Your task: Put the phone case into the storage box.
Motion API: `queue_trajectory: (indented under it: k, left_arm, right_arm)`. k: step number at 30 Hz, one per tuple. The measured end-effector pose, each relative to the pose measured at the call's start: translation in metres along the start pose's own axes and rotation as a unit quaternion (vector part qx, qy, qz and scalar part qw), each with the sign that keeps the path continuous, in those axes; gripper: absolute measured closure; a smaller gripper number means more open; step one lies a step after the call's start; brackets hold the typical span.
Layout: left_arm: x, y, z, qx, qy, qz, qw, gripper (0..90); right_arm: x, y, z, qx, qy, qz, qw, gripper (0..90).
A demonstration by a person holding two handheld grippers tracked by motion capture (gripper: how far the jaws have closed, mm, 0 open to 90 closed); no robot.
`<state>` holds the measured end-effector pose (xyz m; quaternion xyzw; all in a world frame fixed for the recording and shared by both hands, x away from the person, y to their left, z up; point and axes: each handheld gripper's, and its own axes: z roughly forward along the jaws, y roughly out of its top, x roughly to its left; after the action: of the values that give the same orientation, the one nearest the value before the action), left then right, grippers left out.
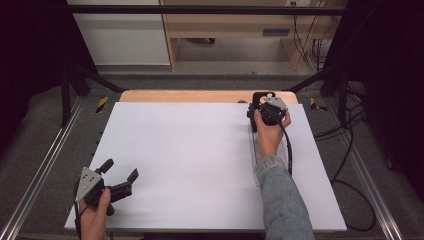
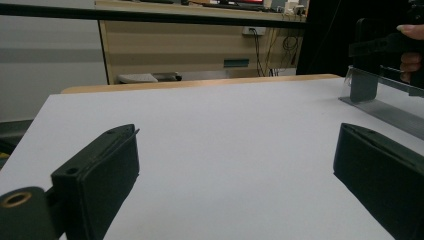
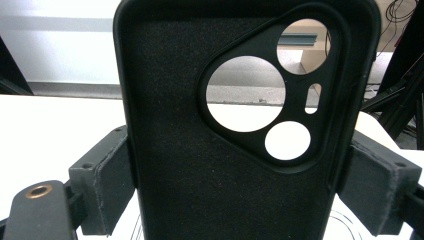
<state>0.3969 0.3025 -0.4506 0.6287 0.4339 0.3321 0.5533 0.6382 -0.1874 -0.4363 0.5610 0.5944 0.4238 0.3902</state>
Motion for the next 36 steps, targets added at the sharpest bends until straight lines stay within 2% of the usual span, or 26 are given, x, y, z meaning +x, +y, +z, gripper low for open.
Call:
queue_trajectory:
  k: [12,27,36]
  left_arm:
    - [0.0,-0.0001,0.0001,0.001,0.0,0.001,1.0,4.8]
    - [0.0004,0.0001,-0.0004,0.0,0.002,0.002,1.0,4.8]
    - [0.0008,0.0001,-0.0004,0.0,0.003,0.001,1.0,4.8]
  right_arm:
    - [0.0008,0.0016,-0.001,0.007,-0.001,-0.004,1.0,12.5]
    - [-0.0012,0.0035,-0.0035,0.011,-0.001,0.007,0.9999,7.1]
    - [-0.0022,0.0066,-0.0064,0.005,0.002,0.01,0.9999,6.9]
